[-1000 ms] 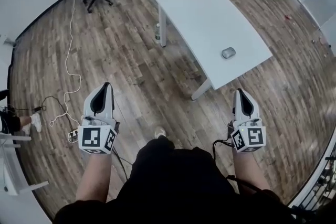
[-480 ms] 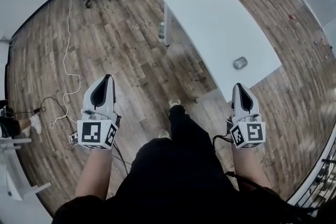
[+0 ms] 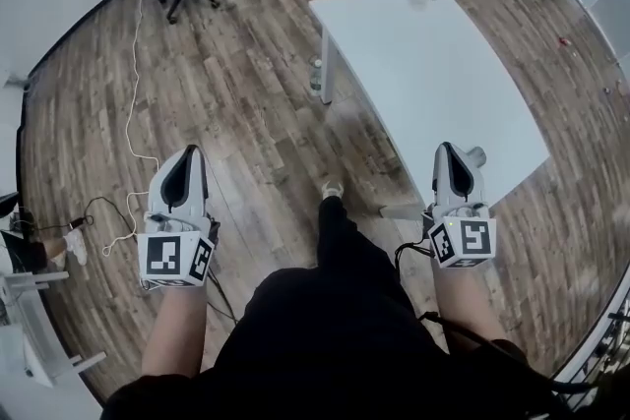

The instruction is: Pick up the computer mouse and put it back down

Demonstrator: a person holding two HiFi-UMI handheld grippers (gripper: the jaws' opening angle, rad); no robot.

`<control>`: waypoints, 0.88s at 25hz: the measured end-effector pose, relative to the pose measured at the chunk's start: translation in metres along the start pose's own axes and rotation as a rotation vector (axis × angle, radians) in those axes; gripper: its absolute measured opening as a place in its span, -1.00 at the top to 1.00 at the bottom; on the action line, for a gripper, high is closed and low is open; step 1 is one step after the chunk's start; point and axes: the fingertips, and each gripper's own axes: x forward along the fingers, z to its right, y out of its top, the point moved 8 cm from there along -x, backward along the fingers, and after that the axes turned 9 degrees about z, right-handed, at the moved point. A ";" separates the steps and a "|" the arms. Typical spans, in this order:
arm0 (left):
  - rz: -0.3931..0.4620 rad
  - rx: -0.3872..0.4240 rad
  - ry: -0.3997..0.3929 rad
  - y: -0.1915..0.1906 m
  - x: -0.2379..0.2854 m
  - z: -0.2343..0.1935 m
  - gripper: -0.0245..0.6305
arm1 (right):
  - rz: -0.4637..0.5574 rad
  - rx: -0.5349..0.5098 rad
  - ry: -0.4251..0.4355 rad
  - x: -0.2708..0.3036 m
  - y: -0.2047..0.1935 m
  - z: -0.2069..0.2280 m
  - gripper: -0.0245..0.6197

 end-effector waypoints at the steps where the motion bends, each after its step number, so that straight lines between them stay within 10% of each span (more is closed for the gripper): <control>1: -0.005 -0.003 -0.005 -0.002 0.014 -0.003 0.92 | 0.001 -0.003 -0.006 0.011 -0.001 0.004 0.93; 22: 0.037 0.088 -0.261 0.034 0.294 0.000 0.92 | -0.001 -0.041 -0.161 0.178 0.000 0.114 0.93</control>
